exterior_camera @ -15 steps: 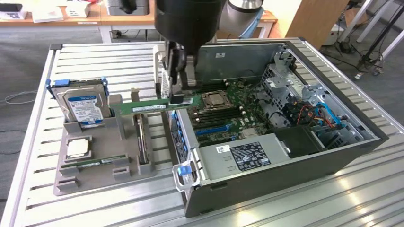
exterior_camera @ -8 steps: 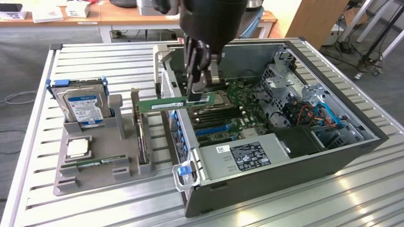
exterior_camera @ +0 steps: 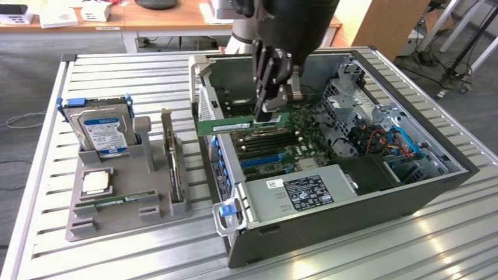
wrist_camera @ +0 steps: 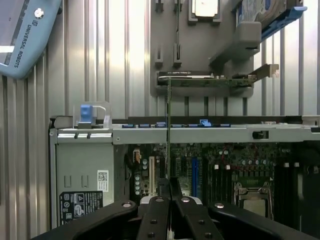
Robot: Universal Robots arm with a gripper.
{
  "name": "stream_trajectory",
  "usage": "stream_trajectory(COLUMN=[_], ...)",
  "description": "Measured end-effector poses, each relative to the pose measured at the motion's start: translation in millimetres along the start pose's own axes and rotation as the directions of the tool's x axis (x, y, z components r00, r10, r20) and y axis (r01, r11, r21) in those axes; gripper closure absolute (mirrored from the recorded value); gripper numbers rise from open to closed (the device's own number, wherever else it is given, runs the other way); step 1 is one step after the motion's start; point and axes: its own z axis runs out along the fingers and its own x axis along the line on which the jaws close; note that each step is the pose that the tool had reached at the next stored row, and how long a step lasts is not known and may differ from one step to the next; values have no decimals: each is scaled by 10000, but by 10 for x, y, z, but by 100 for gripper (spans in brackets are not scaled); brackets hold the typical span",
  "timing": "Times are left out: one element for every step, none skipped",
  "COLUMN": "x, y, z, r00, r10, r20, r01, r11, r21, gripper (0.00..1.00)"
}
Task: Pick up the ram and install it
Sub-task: 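Pick up the ram and move it above insertion slot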
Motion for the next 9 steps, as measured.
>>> stream_trajectory(x=[-1, -2, -4, -5, -6, -7, -8, -10, -11], y=[-45, -88, -135, -179, -225, -269, -312, -359, -404], z=[-2, -4, -7, -9, -10, -13, -15, -17, -19], r00=[10000, 10000, 10000, 10000, 10000, 10000, 10000, 10000, 10000], r10=[-3, -2, -2, -3, -5, -5, -5, -5, -8], r20=[1, 0, 0, 1, 2, 2, 1, 2, 2], r01=[3, 2, 2, 3, 5, 5, 5, 5, 8], r11=[10000, 10000, 10000, 10000, 10000, 10000, 10000, 10000, 10000], r21=[1, 0, 0, 0, 0, 0, 0, 0, 0], gripper=[88, 88, 88, 88, 88, 88, 88, 88, 88])
